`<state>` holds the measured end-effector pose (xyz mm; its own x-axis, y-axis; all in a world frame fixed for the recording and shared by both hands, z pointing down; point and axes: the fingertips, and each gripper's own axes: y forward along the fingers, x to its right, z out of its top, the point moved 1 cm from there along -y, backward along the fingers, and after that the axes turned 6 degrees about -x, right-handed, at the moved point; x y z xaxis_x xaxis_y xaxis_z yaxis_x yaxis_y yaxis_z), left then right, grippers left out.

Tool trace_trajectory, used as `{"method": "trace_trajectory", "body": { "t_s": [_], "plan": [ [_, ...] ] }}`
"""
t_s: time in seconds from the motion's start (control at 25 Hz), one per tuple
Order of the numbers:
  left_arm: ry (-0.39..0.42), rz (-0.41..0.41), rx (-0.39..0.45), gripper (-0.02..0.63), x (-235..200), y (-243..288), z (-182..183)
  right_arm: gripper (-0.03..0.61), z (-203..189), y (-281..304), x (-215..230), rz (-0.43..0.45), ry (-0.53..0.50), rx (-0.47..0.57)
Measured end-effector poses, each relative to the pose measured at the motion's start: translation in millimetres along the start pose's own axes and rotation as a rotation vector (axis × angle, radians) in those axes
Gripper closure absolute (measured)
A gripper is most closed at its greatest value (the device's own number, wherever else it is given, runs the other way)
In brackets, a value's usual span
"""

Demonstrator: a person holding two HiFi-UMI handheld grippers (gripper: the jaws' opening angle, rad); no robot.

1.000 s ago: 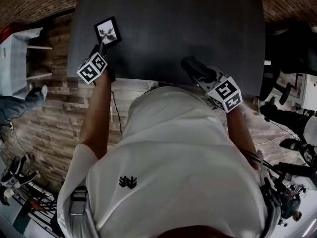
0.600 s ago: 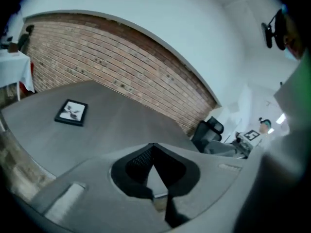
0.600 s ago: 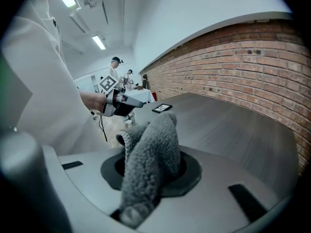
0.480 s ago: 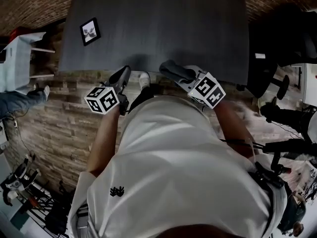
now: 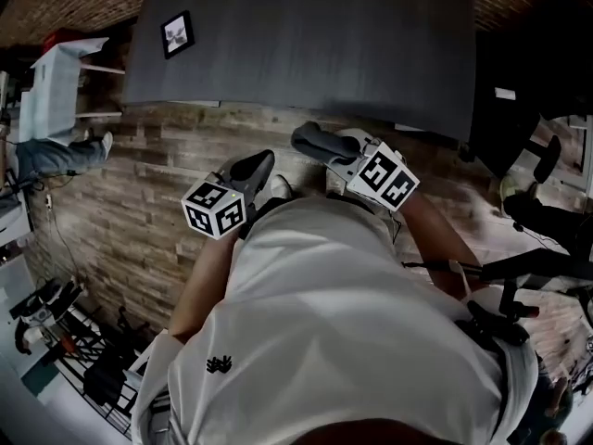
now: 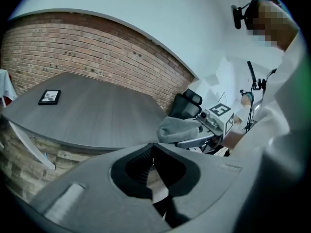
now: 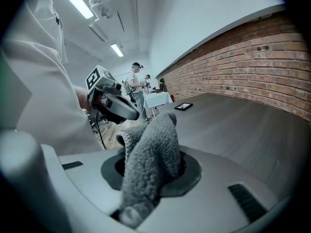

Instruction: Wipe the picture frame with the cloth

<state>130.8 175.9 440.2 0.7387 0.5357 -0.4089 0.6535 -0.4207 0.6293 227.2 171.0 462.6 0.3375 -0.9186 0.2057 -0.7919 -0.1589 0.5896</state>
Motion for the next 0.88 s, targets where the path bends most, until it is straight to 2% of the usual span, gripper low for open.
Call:
{"method": "trace_trajectory", "body": {
  "t_s": [0.16, 0.28, 0.48, 0.72, 0.88],
  "plan": [
    [0.021, -0.005, -0.006, 0.601, 4.2, -17.2, -3.0, 0.491, 1.6, 8.3, -22.7, -0.001, 0.026, 0.001],
    [0.022, 0.009, 0.008, 0.601, 3.7, -34.3, -6.4, 0.491, 5.4, 18.7, -35.9, 0.01, 0.007, -0.007],
    [-0.002, 0.027, 0.027, 0.601, 23.4, -39.2, -37.4, 0.491, -7.7, 12.7, -58.6, 0.015, -0.043, -0.014],
    [-0.028, 0.003, 0.039, 0.601, 16.8, -93.7, -65.8, 0.491, 23.6, 28.0, -120.2, 0.008, -0.09, -0.036],
    [0.015, -0.025, 0.051, 0.6, 26.9, -131.9, -89.0, 0.492, 26.3, 35.3, -171.3, -0.028, -0.091, -0.039]
  ]
}}
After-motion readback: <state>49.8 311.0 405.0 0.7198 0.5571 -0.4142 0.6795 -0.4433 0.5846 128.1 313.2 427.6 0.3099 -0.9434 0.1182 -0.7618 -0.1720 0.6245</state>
